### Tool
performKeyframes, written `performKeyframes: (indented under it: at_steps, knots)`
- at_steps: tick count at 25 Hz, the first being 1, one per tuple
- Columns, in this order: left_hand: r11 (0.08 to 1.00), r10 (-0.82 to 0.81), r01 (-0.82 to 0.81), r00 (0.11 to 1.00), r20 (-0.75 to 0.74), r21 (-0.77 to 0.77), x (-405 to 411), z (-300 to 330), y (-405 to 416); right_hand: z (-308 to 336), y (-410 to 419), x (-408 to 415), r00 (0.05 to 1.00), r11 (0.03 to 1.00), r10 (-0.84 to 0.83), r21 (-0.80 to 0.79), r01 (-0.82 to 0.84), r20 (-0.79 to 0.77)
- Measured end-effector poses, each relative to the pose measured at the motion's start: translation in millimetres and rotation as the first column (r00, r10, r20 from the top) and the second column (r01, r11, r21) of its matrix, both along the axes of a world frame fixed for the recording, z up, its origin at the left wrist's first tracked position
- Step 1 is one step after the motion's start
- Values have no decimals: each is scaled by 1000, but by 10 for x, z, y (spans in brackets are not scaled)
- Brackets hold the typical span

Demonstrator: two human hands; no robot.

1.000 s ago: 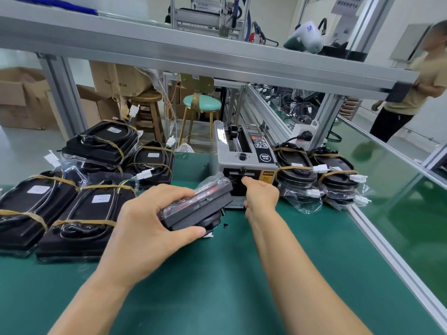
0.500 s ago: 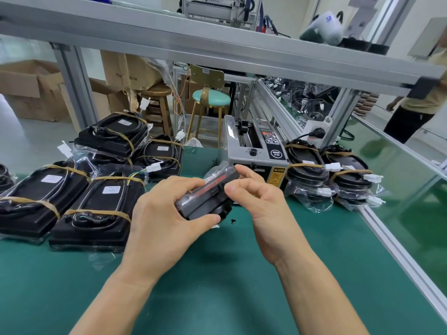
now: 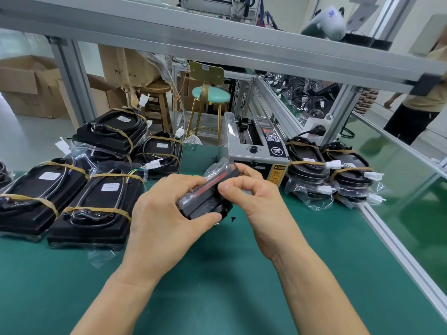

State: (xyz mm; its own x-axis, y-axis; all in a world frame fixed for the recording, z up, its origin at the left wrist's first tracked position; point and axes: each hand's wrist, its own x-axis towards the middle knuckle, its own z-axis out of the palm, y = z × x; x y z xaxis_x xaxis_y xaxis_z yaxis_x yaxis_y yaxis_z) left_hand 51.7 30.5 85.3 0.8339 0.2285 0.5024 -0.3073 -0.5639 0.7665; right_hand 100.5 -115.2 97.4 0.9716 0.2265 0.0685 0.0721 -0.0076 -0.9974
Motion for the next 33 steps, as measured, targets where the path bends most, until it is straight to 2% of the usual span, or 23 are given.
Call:
performKeyframes:
  at_steps: [7,18,33]
  knots:
    - [1000,7,-7,1000,4,8,0,-11,-23,-27,11,-9,999,999,-43,3,43,20]
    - [1000,0,0,1000,10,-8,-8,-12,-34,-16,3,-5,998,990,17,142,-7,-67]
    - [1000,-1,1,1000,22,7,-5,-27,-28,-74,40,-32,995,997,-77,10,76,59]
